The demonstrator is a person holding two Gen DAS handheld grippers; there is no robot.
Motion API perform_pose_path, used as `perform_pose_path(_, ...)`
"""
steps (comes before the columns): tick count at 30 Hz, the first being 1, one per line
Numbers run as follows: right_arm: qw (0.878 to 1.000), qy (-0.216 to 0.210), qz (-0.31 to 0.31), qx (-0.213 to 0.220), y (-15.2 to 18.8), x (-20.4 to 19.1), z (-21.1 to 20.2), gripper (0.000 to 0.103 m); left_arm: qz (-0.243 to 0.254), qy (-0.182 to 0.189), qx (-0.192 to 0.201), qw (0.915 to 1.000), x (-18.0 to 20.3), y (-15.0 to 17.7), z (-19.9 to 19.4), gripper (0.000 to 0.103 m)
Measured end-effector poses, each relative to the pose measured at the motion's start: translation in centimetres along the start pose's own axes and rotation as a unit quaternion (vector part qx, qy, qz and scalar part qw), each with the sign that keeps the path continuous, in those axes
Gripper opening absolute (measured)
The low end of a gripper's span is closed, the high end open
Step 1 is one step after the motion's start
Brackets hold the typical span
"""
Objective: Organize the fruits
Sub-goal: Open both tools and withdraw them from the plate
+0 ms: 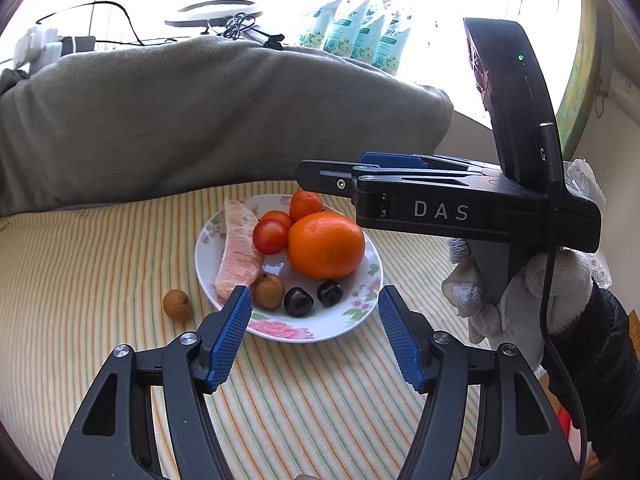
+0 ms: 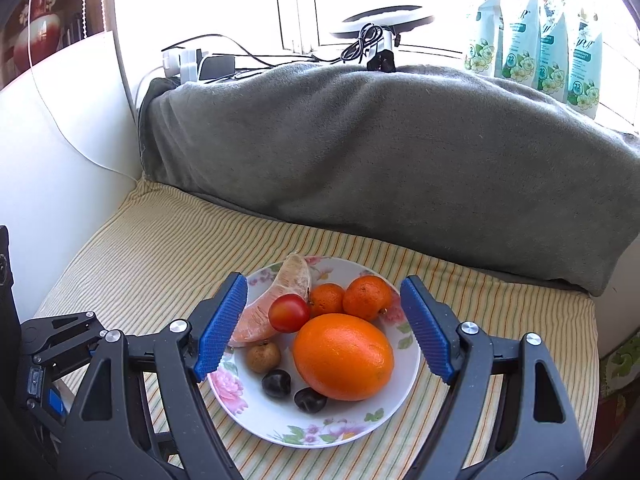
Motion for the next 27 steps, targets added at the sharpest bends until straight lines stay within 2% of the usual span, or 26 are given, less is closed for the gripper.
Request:
perform_pose_path(11, 1.000, -0.012, -0.028, 0.005, -0.2, -2.7, -1.3, 0.082, -0.005, -0.011, 0.014, 0.9998, -1.4, 0.7, -2.4, 0.066)
perform_pose_path(27, 0.995, -0.049, -0.091, 0.005, 1.3, -9.0, -1.6, 0.081, -0.045, -0.091, 0.013, 0.9948, -8.7, 4.8, -6.9, 0.066)
Point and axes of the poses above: each gripper's, at about its wrist camera, not at the fingertips, and z roughly the way its jaws point, x to its right, y to its underside, the point moved 4 cm from there along z, roughly the way its jaws point, and after that the axes turned 4 degrees about -y, right-handed, at the moved point
